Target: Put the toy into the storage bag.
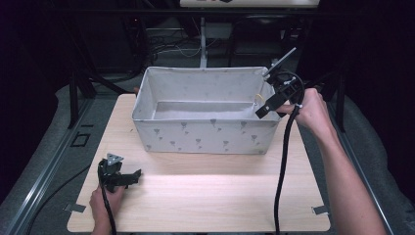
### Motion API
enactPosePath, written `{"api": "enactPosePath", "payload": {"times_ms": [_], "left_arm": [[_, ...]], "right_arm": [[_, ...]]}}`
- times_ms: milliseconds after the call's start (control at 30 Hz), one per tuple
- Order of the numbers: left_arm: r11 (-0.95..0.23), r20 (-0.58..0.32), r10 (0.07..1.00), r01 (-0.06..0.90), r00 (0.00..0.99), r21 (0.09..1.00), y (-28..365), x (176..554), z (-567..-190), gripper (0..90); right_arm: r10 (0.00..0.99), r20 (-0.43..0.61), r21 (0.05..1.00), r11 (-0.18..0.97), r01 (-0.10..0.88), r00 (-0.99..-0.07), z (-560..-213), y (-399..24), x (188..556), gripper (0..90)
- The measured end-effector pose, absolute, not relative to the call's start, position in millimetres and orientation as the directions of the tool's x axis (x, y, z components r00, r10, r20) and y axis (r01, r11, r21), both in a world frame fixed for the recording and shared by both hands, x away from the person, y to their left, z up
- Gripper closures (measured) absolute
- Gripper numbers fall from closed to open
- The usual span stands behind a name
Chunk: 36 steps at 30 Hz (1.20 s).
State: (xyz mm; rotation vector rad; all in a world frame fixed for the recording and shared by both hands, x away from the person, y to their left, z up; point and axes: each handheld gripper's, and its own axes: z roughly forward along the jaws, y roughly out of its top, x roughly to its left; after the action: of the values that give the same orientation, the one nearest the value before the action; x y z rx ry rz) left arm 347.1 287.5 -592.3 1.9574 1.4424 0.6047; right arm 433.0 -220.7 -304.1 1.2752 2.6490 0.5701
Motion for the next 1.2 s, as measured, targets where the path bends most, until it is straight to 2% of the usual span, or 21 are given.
{"api": "enactPosePath", "payload": {"times_ms": [433,800,1200], "left_arm": [[-0.210,0.000,0.954,0.668,0.299,0.714,288,347,-592,1.3],[-0.211,0.001,0.954,0.669,0.300,0.713,288,347,-592,1.3],[-0.210,0.000,0.954,0.668,0.299,0.714,288,347,-592,1.3]], "right_arm": [[0.724,0.025,0.403,0.624,0.669,-0.690,-323,-202,399,0.0],[0.682,0.031,0.401,0.661,0.634,-0.731,-353,-188,378,0.0],[0.647,0.063,0.378,0.689,0.618,-0.760,-407,-170,359,0.0]]}}
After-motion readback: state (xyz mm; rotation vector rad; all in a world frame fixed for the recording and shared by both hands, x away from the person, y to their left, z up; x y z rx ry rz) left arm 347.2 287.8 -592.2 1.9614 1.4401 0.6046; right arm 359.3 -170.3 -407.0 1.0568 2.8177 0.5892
